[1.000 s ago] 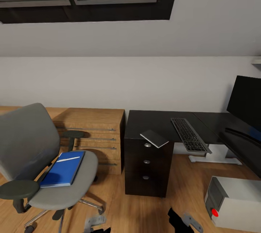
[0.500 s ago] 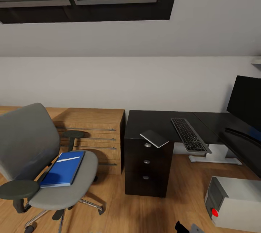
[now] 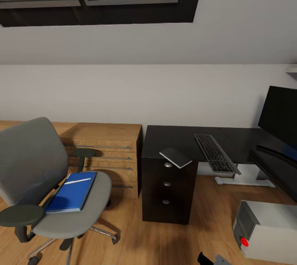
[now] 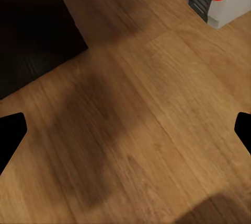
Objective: In the bedroom, organize the workspace by keeping the computer under the desk, ensuring the monitor is on the desk, placing the keyboard on the desk next to the monitor, placing the mouse on the desk next to the keyboard, moving the folder from the swivel chair onto the desk next to the mouse, stacking the notebook on top of the folder with the pen on top of the notebook, and positioning the swivel chair next to the desk.
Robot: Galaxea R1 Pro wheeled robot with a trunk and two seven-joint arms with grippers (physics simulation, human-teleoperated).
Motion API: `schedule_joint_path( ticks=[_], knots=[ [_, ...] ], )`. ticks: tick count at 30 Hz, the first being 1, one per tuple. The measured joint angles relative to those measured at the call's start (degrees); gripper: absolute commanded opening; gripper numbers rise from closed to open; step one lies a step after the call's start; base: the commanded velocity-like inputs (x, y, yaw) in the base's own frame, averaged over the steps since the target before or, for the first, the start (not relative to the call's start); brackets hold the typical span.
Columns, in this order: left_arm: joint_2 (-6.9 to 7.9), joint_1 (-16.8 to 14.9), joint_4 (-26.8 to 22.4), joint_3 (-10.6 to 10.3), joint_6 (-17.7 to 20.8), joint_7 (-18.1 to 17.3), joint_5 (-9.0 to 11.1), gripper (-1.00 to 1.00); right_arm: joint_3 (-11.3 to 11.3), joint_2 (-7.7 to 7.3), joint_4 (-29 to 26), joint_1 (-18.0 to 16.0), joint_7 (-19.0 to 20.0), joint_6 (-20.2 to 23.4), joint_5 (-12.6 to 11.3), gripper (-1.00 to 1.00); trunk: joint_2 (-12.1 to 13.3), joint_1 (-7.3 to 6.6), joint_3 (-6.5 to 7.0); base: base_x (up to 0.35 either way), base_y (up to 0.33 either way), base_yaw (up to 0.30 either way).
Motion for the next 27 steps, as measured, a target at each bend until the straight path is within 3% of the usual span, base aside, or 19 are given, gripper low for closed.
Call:
schedule_joint_path(
  ticks=[9,16,27],
  knots=[
    [0.13,0.00,2.09,0.10,-6.76,-0.07,0.12,1.00,0.03,0.04,0.10,0.00,0.00,0.15,0.01,1.00,0.00,0.00,0.00,0.000,0.000,0.000],
    [0.06,0.00,2.18,0.06,-6.86,-0.07,0.11,1.00,0.09,0.10,0.10,0.05,0.01,0.19,0.02,1.00,0.00,0.00,0.00,0.000,0.000,0.000],
    [-0.02,-0.02,3.32,0.12,-6.81,-0.01,0.11,1.00,0.03,0.04,0.13,0.10,0.00,0.12,1.71,1.00,1.20,-0.66,0.54,0.000,0.000,-0.231]
  ],
)
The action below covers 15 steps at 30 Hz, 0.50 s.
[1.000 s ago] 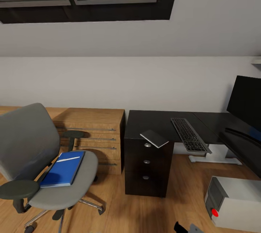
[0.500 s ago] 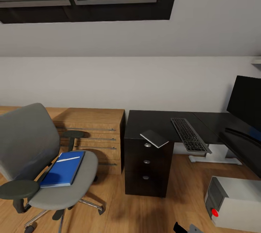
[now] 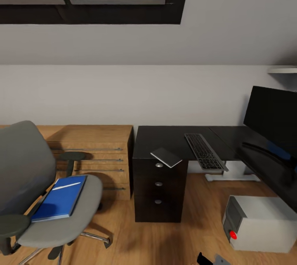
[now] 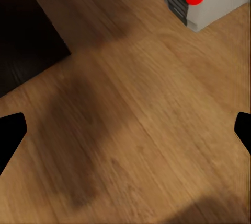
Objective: In the bedroom, organize the workspace by keeping the computer under the desk, ensuring the monitor is on the desk, placing the keyboard on the desk next to the monitor, placing the mouse on the desk next to the keyboard, moving the folder from the swivel chair onto the desk next to the mouse, stacking the notebook on top of the folder with the pen on top of the notebook, and positioning the swivel chair next to the desk.
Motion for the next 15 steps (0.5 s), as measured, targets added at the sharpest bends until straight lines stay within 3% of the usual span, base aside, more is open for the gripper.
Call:
schedule_joint_path(
  ticks=[15],
  knots=[
    [-0.02,0.00,0.21,-0.06,-0.22,-0.07,-0.10,1.00,0.08,0.08,0.16,0.09,0.00,0.07,0.60,1.00,0.00,0.00,0.00,0.000,-0.007,-0.258]
  ],
)
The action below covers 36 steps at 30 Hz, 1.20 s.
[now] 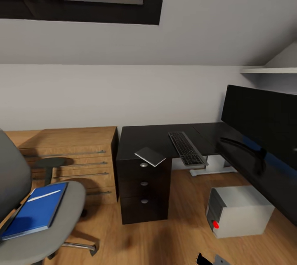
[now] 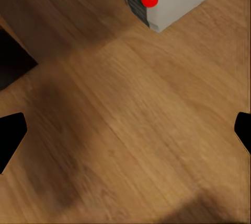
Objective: In the bedroom, organize the workspace by keeping the computer under the desk, ensuring the monitor is on the desk, placing the keyboard on the desk next to the monitor, placing the mouse on the desk next to the keyboard, moving the folder from the swivel chair onto the desk next to the mouse, stacking the notebook on top of the folder with the pen on top of the notebook, and positioning the swivel chair next to the desk.
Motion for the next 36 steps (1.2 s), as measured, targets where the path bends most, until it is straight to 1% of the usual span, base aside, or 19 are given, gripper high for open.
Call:
schedule_joint_path(
  ticks=[10,16,21,29,36],
  knots=[
    [0.08,0.01,0.09,-0.01,0.00,0.06,0.00,1.00,-0.03,1.31,0.32,0.00,-0.07,0.03,0.12,1.00,0.00,0.01,0.00,-0.075,-0.243,-0.053],
    [0.09,0.01,0.09,-0.01,0.00,0.07,0.00,1.00,-0.01,1.48,0.63,0.01,-0.10,-0.02,0.17,1.00,0.00,0.01,0.00,-0.090,-0.291,0.035],
    [0.04,0.01,0.08,0.00,0.00,0.05,0.01,1.00,-0.01,1.49,0.67,0.01,-0.09,-0.02,0.17,1.00,0.00,0.00,0.00,-0.035,-0.183,0.184],
    [0.05,0.01,0.07,0.01,0.00,0.01,0.01,1.00,-0.01,1.50,0.69,0.02,-0.07,-0.02,0.16,1.00,0.00,0.00,0.00,-0.016,-0.028,0.262],
    [0.01,0.01,0.08,0.01,0.09,0.00,0.01,1.00,0.00,1.50,0.69,0.01,-0.07,-0.02,0.17,1.00,0.00,0.03,0.00,-0.193,-0.004,0.226]
  ],
)
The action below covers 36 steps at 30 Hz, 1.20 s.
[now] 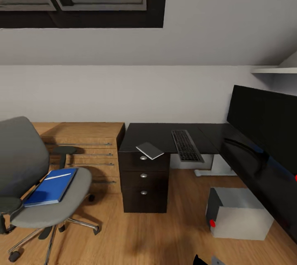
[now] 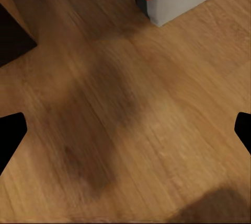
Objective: In the bedroom, organize the workspace by keeping the computer under the desk, ensuring the monitor is on the desk, placing the keyboard on the desk next to the monitor, placing the mouse on the desk next to the keyboard, moving the folder from the swivel chair onto the desk next to the mouse, stacking the notebook on top of the folder with the pen on top of the notebook, and positioning the swivel chair next to the desk.
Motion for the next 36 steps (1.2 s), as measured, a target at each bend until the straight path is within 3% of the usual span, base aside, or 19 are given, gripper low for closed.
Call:
schedule_joint_path(
  ticks=[11,20,27,36],
  knots=[
    [-0.01,0.00,0.00,0.00,0.07,0.00,0.00,1.00,0.00,0.00,0.00,0.00,0.00,0.00,0.16,1.00,0.00,0.01,0.00,-0.316,-0.001,0.045],
    [-0.01,0.00,0.00,0.00,0.07,0.00,0.05,1.00,0.00,0.02,0.21,0.01,-0.02,0.09,2.40,1.00,0.00,0.01,0.00,-0.336,0.000,0.003],
    [-0.06,0.00,0.01,0.00,0.07,0.00,0.04,1.00,0.00,0.07,0.30,0.01,-0.03,0.10,2.66,1.00,0.00,0.01,0.00,-0.337,-0.004,0.000],
    [-0.08,0.00,0.06,-0.02,0.14,-0.01,0.08,1.00,0.01,0.07,0.32,0.01,-0.06,0.07,2.71,1.00,0.00,0.00,0.00,-0.290,-0.151,0.000]
  ],
)
